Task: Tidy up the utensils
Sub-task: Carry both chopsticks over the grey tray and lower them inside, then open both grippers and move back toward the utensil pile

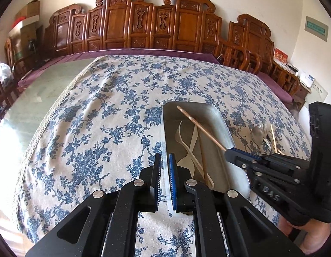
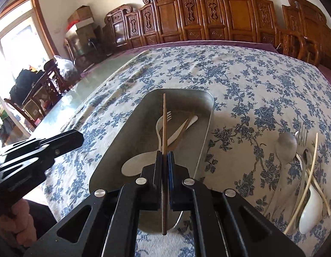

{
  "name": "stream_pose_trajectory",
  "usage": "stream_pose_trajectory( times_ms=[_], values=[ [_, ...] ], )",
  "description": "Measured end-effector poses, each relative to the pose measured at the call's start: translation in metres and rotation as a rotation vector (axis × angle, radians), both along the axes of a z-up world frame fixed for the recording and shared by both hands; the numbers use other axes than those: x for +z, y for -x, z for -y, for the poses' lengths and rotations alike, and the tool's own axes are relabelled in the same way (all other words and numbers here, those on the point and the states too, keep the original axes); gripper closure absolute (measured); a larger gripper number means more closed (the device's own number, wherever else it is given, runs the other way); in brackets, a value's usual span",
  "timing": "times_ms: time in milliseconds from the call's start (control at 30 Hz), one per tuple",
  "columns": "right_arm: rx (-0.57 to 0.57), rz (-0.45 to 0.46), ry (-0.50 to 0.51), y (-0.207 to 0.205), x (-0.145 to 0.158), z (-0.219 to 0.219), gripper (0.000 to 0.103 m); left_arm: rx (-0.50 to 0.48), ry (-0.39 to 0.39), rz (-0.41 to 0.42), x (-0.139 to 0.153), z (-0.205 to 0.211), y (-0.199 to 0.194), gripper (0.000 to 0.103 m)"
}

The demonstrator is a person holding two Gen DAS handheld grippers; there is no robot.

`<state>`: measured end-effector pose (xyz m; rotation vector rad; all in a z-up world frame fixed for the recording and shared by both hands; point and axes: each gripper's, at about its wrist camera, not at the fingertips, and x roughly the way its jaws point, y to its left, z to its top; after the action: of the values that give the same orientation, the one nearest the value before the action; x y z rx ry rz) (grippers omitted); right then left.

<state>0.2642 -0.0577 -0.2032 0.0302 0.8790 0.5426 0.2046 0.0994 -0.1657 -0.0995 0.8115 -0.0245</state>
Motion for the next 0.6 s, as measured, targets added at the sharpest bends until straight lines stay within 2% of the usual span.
stream_pose_trajectory(
  times_ms=[333,400,600],
  values=[
    [-0.020,-0.031,-0.008,-0.011,-0.011,-0.004,0.097,0.000,0.001,-0.001,0.000,0.001,0.000,0.096],
    [-0.009,-0.033,-0.029,-0.011,-0.010,-0.004,0.093,0.002,-0.001,-0.003,0.000,0.001,-0.001,0.096],
    [0.035,-0.015,-0.068,-0.007,-0.004,-0.001,0.093,-0.004,-0.001,0.003,0.001,0.003,-0.001,0.096]
  ],
)
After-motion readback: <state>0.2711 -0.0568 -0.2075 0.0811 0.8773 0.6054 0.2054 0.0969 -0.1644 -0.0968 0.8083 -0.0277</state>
